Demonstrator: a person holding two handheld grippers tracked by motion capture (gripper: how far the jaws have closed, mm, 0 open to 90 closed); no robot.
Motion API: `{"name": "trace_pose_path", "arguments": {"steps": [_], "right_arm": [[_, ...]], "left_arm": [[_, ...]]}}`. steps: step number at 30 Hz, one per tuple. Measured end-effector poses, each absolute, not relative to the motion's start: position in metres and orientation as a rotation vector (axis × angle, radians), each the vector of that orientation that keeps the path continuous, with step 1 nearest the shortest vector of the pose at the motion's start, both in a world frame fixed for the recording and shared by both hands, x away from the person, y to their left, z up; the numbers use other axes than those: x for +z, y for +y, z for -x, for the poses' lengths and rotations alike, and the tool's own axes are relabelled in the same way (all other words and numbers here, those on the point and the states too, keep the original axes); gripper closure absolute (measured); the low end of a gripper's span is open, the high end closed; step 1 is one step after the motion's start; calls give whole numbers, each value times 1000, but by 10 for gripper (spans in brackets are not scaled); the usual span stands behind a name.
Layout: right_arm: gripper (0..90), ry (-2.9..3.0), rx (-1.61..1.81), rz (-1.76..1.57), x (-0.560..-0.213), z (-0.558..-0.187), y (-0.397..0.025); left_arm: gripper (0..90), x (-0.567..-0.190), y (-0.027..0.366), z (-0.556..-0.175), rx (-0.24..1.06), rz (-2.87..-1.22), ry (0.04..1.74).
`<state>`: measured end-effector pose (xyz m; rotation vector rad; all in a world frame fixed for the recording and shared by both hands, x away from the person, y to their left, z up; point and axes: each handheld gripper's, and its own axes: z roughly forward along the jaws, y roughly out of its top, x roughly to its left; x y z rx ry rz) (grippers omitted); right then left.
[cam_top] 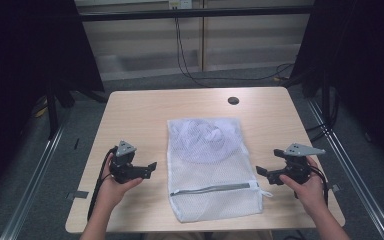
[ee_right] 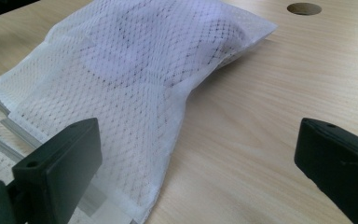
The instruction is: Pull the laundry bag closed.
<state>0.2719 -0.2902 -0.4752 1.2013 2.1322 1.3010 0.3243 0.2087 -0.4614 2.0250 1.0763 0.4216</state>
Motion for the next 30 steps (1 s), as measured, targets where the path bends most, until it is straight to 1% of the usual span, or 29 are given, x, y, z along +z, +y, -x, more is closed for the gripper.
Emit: {"name": "trace_pose_path", "arguments": {"steps": [4, 7, 9, 13, 23, 30], "right_arm": [[2, 2145, 1314, -1188, -475, -273, -288], [1, 2146, 1306, -1183, -473, -273, -285], [1, 2164, 1312, -1147, -471, -273, -278], [2, 2200, 1312, -1098, -467, -271, -265], [21, 2263, 1366, -1010, -458, -273, -229], [37, 2278, 1401, -1018, -457, -278, -222]], "left_arm": [[56, -461, 207, -323, 412, -2005, 1091], [56, -461, 207, -321, 404, -2022, 1086], [56, -459, 207, -318, 411, -2036, 1072], [56, -458, 204, -315, 385, -2009, 1080], [56, -456, 201, -310, 362, -2037, 1062], [56, -459, 200, -311, 362, -2053, 1070]]}}
